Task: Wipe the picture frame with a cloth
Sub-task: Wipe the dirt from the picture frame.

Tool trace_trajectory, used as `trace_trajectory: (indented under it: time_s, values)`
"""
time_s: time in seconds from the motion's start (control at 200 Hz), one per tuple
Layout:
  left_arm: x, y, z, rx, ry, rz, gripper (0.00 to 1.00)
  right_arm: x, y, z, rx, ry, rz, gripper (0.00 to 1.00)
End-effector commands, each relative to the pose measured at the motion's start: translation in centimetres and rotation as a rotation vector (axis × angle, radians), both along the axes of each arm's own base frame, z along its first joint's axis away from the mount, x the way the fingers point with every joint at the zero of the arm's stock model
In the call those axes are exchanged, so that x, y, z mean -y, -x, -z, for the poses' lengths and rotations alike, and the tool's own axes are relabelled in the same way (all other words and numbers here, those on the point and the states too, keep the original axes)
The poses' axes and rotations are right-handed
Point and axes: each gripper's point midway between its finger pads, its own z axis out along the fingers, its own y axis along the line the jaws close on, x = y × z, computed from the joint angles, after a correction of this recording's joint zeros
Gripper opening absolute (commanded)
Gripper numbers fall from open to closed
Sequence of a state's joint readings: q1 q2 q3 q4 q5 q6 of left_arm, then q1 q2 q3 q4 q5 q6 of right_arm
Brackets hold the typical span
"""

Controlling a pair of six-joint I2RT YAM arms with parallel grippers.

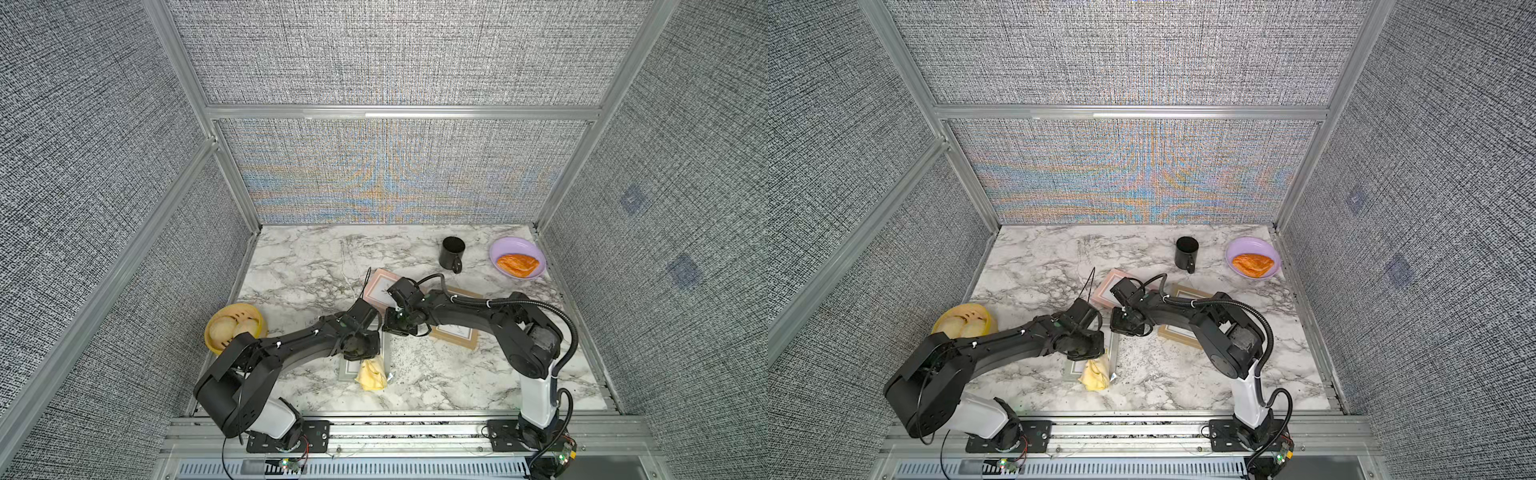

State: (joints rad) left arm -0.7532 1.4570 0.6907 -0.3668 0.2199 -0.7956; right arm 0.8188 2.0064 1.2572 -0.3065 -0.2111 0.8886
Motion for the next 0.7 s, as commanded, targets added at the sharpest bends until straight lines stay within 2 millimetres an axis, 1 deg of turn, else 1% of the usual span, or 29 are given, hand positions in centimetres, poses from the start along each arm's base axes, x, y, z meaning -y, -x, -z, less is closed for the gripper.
trace_trajectory:
  time_s: [0.0, 0.075, 0.175, 0.26, 0.32, 0.38, 0.425, 0.536, 0.691]
  values:
    - [-2.6, 3.4, 0.9, -0.121, -0.092, -0.014, 0.0, 4.3, 2.6, 3.7, -0.103, 0.22, 0.02, 0.19]
    - [-5.1, 3.8, 0.9, -0.102, -0.187, -0.023, 0.0, 4.2, 2.6, 3.6, -0.099, 0.218, 0.019, 0.19]
    - [-8.2, 3.4, 0.7, -0.071, -0.307, -0.052, 0.0, 4.2, 2.7, 3.6, -0.101, 0.222, 0.013, 0.19]
    - [-9.9, 2.7, 0.8, -0.057, -0.373, -0.055, 0.0, 4.2, 2.9, 3.7, -0.103, 0.224, 0.01, 0.19]
    - [-10.3, 2.1, 0.9, -0.051, -0.399, -0.045, 0.0, 4.2, 3.0, 3.8, -0.102, 0.226, 0.008, 0.19]
    - [-9.9, 1.6, 1.2, -0.051, -0.399, -0.036, 0.0, 4.2, 3.1, 3.8, -0.104, 0.229, 0.006, 0.19]
    - [-9.2, 1.4, 1.3, -0.058, -0.371, -0.03, 0.0, 4.2, 3.2, 3.8, -0.105, 0.23, 0.004, 0.19]
    - [-6.4, 0.6, 1.3, -0.046, -0.246, -0.04, 0.0, 4.1, 3.3, 3.6, -0.099, 0.229, 0.001, 0.19]
    - [-2.7, -1.5, -0.2, 0.032, -0.11, -0.026, 0.0, 4.0, 3.3, 3.6, -0.096, 0.23, 0.0, 0.19]
